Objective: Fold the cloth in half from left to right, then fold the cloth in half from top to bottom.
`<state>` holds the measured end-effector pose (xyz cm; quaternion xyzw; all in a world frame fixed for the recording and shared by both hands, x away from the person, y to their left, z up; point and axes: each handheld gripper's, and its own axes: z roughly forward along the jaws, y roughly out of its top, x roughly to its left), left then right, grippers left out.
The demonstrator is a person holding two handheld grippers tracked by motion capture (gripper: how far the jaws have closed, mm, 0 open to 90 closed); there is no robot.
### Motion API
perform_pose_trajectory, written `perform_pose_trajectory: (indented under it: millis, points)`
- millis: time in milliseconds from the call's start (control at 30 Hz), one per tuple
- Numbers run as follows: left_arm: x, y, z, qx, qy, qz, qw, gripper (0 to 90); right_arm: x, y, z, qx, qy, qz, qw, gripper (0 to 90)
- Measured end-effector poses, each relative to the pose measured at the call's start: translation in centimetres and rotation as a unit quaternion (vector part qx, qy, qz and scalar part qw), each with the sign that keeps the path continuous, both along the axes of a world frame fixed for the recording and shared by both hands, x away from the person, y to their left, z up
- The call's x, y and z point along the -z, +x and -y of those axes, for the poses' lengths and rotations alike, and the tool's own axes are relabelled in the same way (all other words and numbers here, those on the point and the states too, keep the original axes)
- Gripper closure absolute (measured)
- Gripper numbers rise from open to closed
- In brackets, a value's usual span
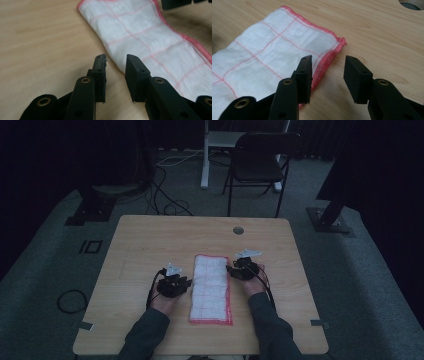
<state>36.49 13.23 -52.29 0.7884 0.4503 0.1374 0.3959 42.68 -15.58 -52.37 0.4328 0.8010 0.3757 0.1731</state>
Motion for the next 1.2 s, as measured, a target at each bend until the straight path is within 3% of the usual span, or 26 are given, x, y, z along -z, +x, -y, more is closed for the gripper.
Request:
perform_pose_trajectory:
  millis: [500, 1033, 1200]
  points:
    - [-0.7, 2.3, 1.2, 0.007, -0.003, 0.015, 0.9999, 67.0, 0.0, -0.2, 0.5, 0.004, -0.001, -0.001, 1.0, 58.4]
    - [-0.4, 5.1, 2.7, -0.011, -0.012, 0.013, 0.9998, 60.4, -0.1, 0.7, 0.3, 0.017, 0.006, -0.006, 0.9998, 58.3]
    - [-0.1, 5.6, 3.2, -0.017, -0.008, 0.013, 0.9997, 59.4, 0.0, 0.9, 0.0, 0.018, 0.005, -0.009, 0.9998, 62.2]
